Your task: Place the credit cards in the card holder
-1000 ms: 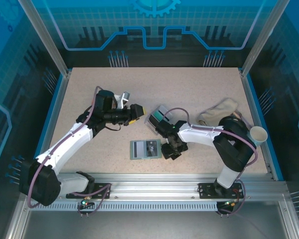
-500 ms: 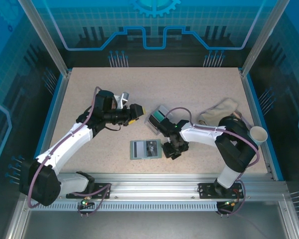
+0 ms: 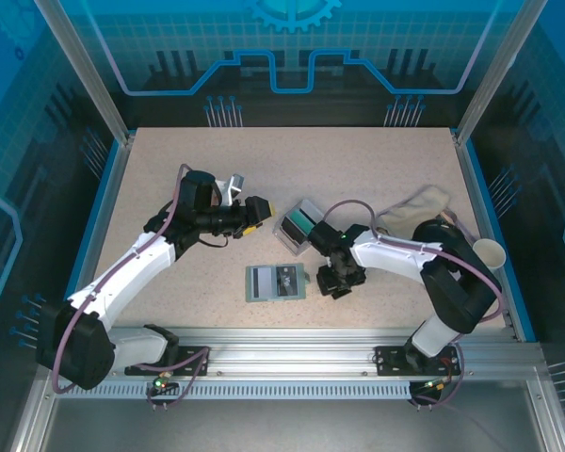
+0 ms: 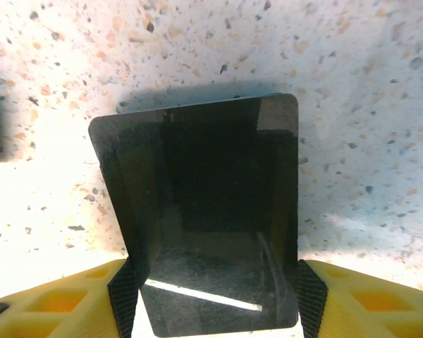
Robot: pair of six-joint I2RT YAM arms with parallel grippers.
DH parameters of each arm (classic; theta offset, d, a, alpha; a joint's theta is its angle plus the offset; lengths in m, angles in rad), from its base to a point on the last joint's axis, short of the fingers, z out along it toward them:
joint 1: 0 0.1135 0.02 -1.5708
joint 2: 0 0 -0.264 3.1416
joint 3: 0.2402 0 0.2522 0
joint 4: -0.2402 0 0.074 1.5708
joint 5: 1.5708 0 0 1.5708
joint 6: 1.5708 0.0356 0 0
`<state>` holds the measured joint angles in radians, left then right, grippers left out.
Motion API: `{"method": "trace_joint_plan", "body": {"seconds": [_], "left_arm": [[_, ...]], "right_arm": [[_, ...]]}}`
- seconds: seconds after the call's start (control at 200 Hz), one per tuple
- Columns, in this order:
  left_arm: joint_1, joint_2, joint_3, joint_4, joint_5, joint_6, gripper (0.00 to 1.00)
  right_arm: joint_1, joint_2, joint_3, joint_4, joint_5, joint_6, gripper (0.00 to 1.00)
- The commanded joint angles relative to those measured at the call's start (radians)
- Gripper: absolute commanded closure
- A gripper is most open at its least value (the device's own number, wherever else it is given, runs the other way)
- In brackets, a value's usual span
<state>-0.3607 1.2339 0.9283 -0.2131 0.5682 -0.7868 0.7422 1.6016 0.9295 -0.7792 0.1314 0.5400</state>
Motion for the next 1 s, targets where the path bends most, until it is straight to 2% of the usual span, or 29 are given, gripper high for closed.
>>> {"method": "trace_joint_plan", "body": {"seconds": [0.0,0.46,0.69,0.825,0.995], "left_arm": [[0.008,-0.007,-0.005,-0.005,0.006,-0.011,0.30],[0.005,0.065,-0.010,0.044,0.044,-0.064,0.30],[0.000,0.189,0.005,0.071,0.062,-0.164,0.31],[-0.012,0.261,0.016,0.161,0.105,-0.237,0.32],[-0.021,0.335,0.061,0.170,0.150,-0.250,0.35]], "right_arm": [[-0.019,-0.053,0.003,-0.037,0.002,0.017,0.38],[-0.052,-0.173,0.093,-0.032,-0.108,-0.020,0.38],[-0.052,-0.150,0.190,0.009,-0.140,-0.085,0.38],[-0.052,-0.120,0.237,0.028,-0.175,-0.130,0.38],[-0.051,-0.103,0.265,0.040,-0.192,-0.159,0.38]]}}
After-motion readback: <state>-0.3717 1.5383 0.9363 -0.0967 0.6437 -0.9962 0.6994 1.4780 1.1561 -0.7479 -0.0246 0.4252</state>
